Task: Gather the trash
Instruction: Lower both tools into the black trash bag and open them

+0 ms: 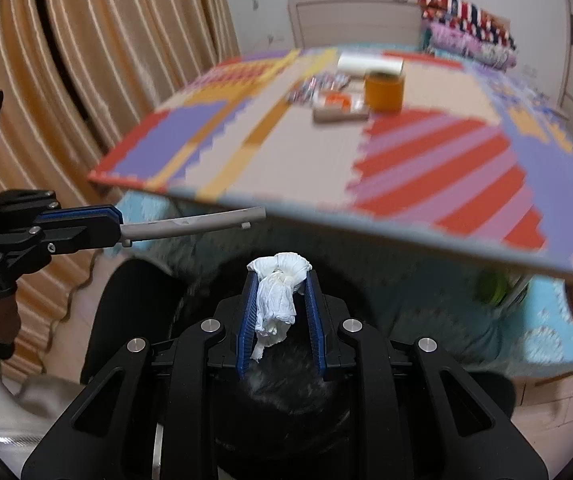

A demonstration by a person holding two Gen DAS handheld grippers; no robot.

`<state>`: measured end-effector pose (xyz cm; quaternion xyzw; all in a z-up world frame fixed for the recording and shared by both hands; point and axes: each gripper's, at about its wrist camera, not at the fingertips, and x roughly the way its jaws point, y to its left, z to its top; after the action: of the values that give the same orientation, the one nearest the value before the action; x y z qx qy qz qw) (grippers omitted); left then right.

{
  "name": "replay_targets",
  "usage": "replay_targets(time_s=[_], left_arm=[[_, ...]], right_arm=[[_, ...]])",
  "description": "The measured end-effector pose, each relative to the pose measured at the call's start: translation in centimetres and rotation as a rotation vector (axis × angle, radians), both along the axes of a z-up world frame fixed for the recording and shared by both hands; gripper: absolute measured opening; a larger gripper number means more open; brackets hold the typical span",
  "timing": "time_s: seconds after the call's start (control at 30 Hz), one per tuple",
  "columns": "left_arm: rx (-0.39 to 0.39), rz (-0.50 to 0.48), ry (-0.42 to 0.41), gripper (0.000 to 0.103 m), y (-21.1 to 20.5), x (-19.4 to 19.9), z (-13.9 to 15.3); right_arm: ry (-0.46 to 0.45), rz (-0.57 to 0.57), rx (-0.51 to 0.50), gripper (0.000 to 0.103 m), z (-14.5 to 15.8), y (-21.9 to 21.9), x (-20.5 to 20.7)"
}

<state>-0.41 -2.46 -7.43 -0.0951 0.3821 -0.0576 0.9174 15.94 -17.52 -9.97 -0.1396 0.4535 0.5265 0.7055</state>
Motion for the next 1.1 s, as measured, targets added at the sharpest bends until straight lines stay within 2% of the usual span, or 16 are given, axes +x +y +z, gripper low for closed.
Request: replay_targets(time_s=[0.1, 0.27, 0.6, 0.77, 0.97, 1.1], left_arm=[[-0.015, -0.007, 0.050, 0.004, -0.3, -0.2, -1.8], [0.042, -0.014, 0.151, 0.004, -0.6, 0.0, -5.7], [0.006, -0.025, 0.308, 0.004, -0.3, 1.3, -12.7], [0.012, -0.016, 0.348, 0.004, -0.5, 1.8, -14.8], [-0.006, 0.005, 0.390, 0.004, -0.1, 2.2, -15.8], [0.018, -0.012, 0.396, 0.005, -0.8, 2.4, -15.7]], right_arm=[[0.056, 0.014, -0.041, 0.024, -2.3, 0.0, -0.6], [0.120, 0.021, -0.096, 0.024, -5.3, 0.2, -1.1], [0.235, 0.011, -0.243, 0.024, -10.8, -0.1, -1.5], [0.269, 0.011, -0.292, 0.024, -12.4, 0.2, -1.5], [0.307, 0.023, -0.329, 0.026, -14.1, 0.3, -2.0], [0.301, 0.028, -0.332, 0.035, -14.0, 0.4, -2.3]])
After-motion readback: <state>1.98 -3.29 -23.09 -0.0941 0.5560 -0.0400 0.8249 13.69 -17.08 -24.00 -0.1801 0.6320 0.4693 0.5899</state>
